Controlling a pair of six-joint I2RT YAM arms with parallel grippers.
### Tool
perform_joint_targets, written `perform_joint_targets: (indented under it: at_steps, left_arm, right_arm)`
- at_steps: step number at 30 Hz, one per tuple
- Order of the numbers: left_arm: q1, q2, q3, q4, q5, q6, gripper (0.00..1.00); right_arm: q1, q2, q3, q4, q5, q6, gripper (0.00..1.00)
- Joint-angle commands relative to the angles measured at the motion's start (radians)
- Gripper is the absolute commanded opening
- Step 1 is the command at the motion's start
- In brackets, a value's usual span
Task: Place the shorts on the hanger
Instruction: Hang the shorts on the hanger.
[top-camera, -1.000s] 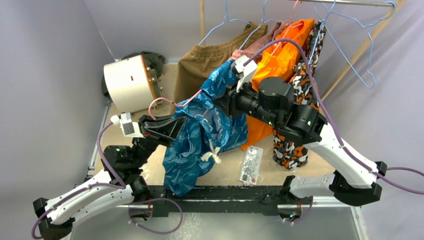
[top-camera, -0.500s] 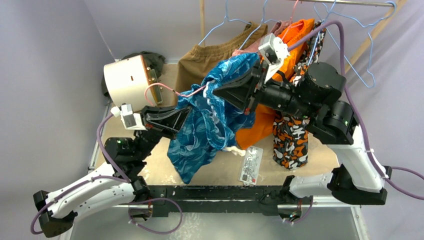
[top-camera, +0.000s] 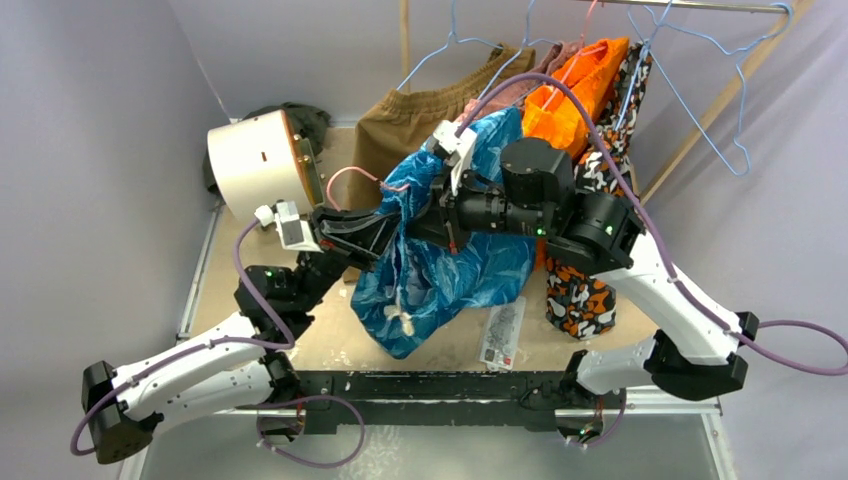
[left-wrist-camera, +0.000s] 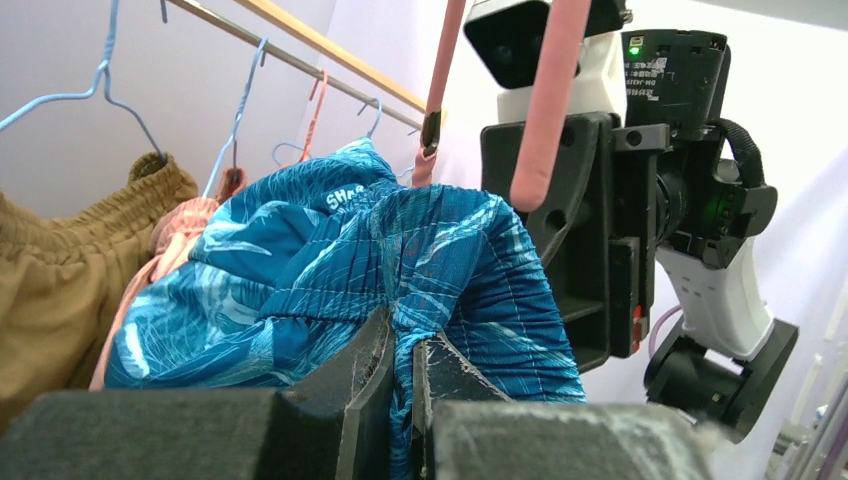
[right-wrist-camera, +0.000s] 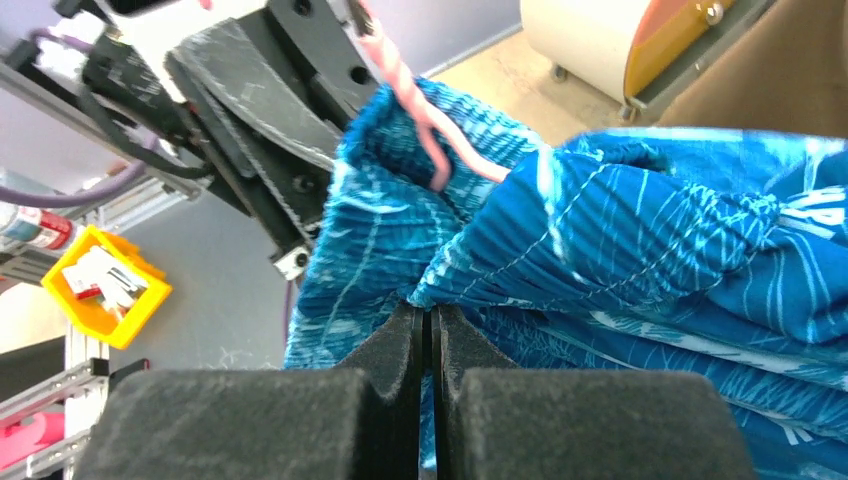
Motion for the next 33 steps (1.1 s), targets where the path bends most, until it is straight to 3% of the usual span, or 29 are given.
perform_joint_targets:
  at_steps: [1,5,11,15,24,33]
  left_arm:
    - [-0.001,0.018,0.016,0.165,0.066,-0.056,0.0]
    - [-0.001,-0.008,0.011,0.152,0.056,-0.042,0.0]
    - [-0.001,-0.081,-0.02,0.146,0.036,-0.037,0.0]
    - [-0.001,-0.092,-0.073,0.243,0.035,-0.088,0.0]
    - [0.0,-0.113,-0.126,0.336,0.054,-0.178,0.0]
    - [-0.001,-0.168,-0.129,0.213,0.157,-0.19,0.0]
  right_arm:
    - [0.008,-0.004,0.131,0.096,-0.11,0.0,0.0]
    - [0.01,0.015,0.038,0.066,-0.209,-0.015,0.04]
    - [0.009,-0.079,-0.108,0.077,-0.177,-0.021,0.44]
    - [0.01,-0.128,-0.093,0.068,-0.174,-0.03,0.6]
    - [0.01,-0.205,0.014,-0.033,-0.058,-0.085,0.64]
    - [0.009,-0.272,0.055,0.11,-0.019,-0.108,0.64]
